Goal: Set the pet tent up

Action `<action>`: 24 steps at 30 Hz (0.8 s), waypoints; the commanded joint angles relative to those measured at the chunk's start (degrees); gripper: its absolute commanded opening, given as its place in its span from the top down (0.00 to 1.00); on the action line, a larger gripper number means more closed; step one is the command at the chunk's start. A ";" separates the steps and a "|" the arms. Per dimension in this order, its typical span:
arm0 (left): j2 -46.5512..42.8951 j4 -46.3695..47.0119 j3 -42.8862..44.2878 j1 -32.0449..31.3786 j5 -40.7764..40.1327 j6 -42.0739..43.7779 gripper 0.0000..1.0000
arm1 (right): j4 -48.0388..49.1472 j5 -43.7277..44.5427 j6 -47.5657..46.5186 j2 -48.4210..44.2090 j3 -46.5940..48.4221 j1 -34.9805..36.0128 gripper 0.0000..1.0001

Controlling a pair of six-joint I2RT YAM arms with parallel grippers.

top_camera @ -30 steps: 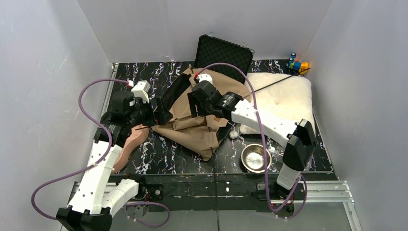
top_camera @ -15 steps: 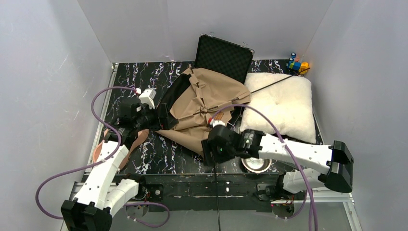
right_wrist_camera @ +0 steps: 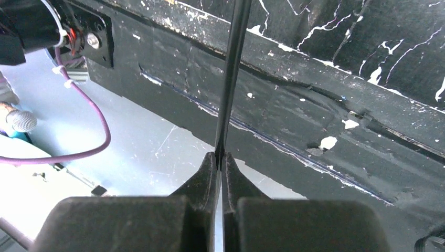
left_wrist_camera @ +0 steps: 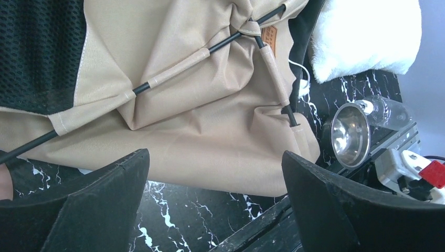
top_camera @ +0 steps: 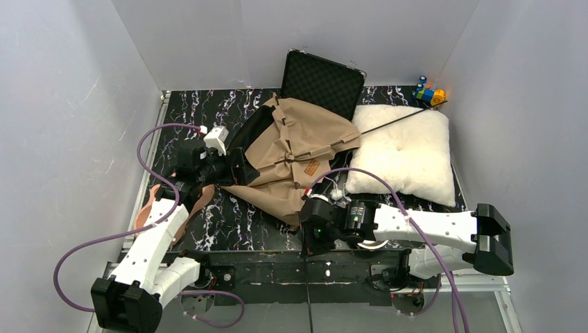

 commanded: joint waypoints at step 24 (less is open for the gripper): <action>7.71 3.77 8.99 0.03 3.60 0.29 0.02 | -8.91 35.37 10.62 0.80 11.44 10.75 0.99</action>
